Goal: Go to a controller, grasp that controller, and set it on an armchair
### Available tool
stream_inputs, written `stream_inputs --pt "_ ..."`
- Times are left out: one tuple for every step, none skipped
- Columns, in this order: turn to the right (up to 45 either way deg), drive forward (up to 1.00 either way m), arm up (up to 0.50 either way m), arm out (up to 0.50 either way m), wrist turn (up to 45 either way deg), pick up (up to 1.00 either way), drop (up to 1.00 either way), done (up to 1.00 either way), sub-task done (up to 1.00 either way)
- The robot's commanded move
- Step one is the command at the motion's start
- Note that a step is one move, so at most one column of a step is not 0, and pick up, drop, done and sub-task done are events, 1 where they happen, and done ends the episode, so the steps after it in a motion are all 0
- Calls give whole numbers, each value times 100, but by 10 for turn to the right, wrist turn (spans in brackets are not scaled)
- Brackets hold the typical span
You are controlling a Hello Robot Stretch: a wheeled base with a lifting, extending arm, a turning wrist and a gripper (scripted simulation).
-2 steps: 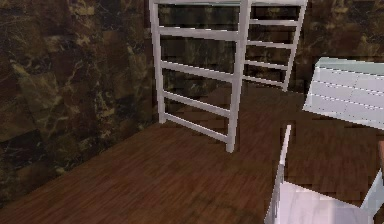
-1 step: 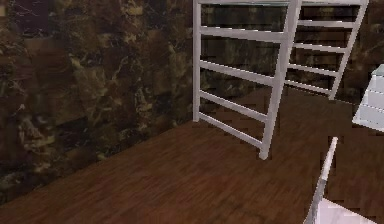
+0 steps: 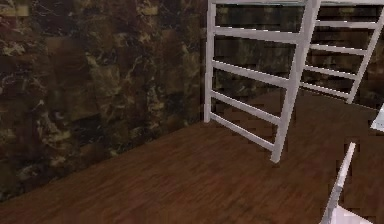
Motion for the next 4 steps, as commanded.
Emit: stream_inputs --pt "0 70 0 0 0 0 0 0 0" --pt "240 0 0 0 0 0 0 0 0" --pt "0 80 0 0 0 0 0 0 0" --pt "450 0 0 0 0 0 0 0 0"
